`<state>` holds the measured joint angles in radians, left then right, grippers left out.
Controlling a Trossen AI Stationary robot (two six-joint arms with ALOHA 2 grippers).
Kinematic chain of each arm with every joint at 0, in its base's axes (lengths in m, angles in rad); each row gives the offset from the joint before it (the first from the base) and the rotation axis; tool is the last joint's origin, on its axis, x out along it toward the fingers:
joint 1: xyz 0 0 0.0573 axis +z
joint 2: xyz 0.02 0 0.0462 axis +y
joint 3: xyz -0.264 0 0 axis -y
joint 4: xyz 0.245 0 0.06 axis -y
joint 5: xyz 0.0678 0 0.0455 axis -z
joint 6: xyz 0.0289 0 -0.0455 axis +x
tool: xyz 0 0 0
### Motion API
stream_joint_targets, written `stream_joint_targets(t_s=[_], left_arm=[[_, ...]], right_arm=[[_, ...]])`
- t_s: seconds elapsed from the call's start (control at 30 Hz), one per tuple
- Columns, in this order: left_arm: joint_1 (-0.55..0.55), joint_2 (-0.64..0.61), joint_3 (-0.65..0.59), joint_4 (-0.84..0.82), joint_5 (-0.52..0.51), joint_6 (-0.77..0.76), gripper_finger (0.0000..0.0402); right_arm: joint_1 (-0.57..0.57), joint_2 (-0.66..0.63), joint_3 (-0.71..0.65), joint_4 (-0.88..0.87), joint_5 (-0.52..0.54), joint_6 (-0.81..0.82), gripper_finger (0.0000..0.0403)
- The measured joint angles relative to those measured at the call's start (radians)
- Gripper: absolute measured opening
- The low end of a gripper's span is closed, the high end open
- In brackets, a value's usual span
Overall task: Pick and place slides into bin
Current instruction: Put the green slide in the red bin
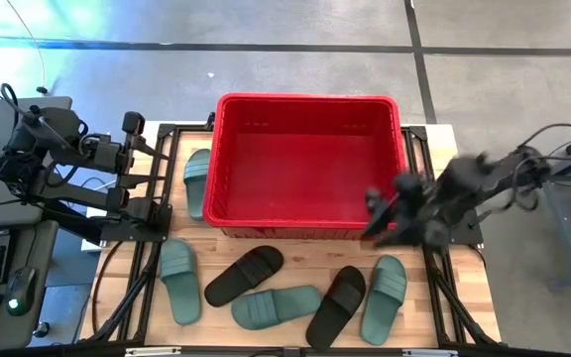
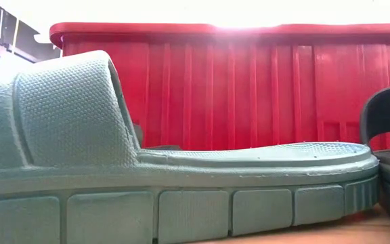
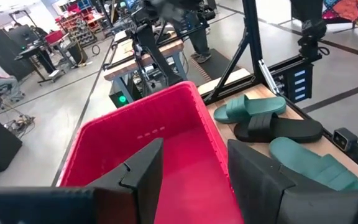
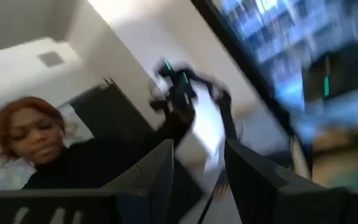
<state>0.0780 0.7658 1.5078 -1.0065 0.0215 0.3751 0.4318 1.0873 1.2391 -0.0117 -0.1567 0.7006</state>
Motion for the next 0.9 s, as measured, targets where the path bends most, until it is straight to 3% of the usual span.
stream_joint_targets(t_s=[0.17,0.37,0.53,0.7,0.9], left_arm=[[0.000,0.000,0.000,0.000,-0.058,-0.022,0.0161],[0.000,0.000,0.000,0.000,-0.117,-0.022,0.0161],[0.000,0.000,0.000,0.000,-0.124,-0.016,0.0161],[0.000,0.000,0.000,0.000,-0.125,-0.013,0.0161],[0.000,0.000,0.000,-0.020,-0.131,-0.013,0.0161]], right_arm=[[0.138,0.145,0.044,-0.200,-0.046,0.385,0.0134],[0.334,0.296,0.053,-0.578,-0.163,0.924,0.0134],[0.440,0.421,0.052,-0.892,-0.191,1.199,0.0134],[0.463,0.524,0.052,-0.946,-0.127,1.254,0.0134],[0.430,0.628,0.052,-1.008,-0.080,1.130,0.0134]])
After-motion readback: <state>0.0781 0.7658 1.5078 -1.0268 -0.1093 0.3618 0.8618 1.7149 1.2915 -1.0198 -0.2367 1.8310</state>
